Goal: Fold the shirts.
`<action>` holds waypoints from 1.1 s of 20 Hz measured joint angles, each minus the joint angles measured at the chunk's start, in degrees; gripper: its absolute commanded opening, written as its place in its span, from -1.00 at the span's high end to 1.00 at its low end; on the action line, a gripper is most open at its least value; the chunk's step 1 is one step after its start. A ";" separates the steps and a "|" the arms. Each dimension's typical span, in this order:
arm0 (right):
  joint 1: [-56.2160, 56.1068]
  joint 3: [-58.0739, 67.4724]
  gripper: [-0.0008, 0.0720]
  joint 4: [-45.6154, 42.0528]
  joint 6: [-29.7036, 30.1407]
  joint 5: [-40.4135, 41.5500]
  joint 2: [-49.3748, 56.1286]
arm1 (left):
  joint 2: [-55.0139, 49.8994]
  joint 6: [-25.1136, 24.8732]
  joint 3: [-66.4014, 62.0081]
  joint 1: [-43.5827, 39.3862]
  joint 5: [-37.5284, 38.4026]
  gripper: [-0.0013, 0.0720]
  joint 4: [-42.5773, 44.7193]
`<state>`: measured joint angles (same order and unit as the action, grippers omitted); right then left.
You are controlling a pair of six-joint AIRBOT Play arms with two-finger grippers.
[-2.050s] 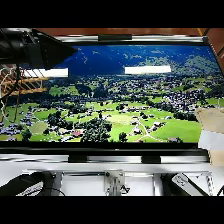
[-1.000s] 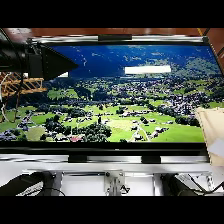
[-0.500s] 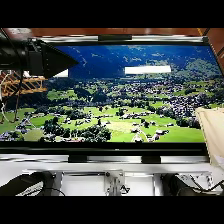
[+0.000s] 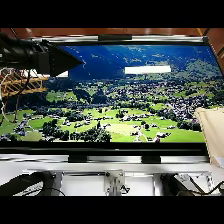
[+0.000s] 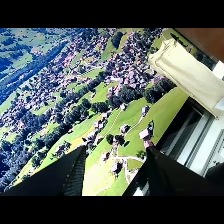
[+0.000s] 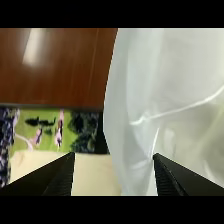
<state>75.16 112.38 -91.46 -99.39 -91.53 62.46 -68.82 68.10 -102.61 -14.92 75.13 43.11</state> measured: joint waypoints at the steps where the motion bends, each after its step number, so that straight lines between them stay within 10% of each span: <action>1: -0.85 -0.92 -0.71 -0.20 0.00 -1.66 -0.22 | -0.39 -0.15 0.00 0.00 -0.11 -0.31 0.00; 11: -25.97 -21.16 -0.71 8.09 -0.11 -3.98 -2.34 | -6.21 -0.66 0.00 0.31 -2.19 -0.27 2.49; 17: -58.55 -25.40 -0.71 15.15 -2.67 17.44 6.14 | -11.93 11.63 -0.09 0.35 -1.79 -0.27 22.95; 22: -78.84 -18.25 -0.71 3.93 -0.48 12.20 17.62 | -19.56 18.14 -0.13 0.35 9.94 -0.30 36.98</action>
<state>-3.68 94.13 -87.53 -99.88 -79.33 80.07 -88.38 86.24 -102.74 -14.57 85.08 80.09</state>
